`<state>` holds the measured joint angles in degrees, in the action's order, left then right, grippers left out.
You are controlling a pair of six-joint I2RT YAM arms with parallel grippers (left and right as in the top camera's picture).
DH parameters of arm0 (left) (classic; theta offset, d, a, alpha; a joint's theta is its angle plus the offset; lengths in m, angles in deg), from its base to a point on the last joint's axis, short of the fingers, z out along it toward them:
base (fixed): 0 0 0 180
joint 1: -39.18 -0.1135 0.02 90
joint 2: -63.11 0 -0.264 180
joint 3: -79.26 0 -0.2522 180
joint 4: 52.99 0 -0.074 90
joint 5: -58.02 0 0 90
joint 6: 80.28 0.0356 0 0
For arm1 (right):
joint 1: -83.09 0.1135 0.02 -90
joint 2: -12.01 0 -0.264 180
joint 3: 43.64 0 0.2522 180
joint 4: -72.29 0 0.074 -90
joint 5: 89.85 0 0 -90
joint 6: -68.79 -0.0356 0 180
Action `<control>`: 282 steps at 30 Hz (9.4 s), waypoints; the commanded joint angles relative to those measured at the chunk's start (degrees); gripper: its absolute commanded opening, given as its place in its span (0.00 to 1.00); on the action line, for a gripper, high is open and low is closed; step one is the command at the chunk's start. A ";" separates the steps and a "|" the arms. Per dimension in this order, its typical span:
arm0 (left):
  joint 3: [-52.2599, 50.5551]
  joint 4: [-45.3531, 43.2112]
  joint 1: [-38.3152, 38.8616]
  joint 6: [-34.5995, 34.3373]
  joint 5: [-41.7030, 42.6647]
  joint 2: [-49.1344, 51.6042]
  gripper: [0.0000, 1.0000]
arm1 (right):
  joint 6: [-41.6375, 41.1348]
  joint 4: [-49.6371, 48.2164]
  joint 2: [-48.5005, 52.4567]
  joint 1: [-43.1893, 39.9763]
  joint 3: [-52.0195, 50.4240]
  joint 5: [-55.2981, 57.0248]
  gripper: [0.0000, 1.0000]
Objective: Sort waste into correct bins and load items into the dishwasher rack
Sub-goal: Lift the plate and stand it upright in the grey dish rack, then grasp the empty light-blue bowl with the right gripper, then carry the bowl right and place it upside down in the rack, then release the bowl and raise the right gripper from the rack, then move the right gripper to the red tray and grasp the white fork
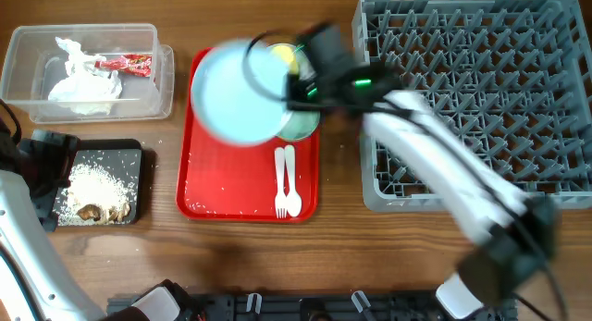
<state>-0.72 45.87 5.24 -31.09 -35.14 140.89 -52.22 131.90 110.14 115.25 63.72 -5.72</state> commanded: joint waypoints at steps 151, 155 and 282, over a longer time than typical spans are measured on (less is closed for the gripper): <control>0.44 -0.02 -0.37 0.28 -0.37 -0.02 1.00 | 27.47 18.67 18.10 -65.55 3.15 -45.38 0.06; 0.44 -0.02 -0.37 0.28 -0.37 -0.02 1.00 | 21.11 17.59 13.05 -68.43 3.15 -36.15 0.29; 0.44 -0.02 -0.37 0.28 -0.37 -0.02 1.00 | -11.74 -1.11 21.59 17.70 -11.45 5.38 0.41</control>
<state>-0.74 45.87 5.24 -31.09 -35.14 140.89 -62.82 129.78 128.63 131.71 52.60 0.21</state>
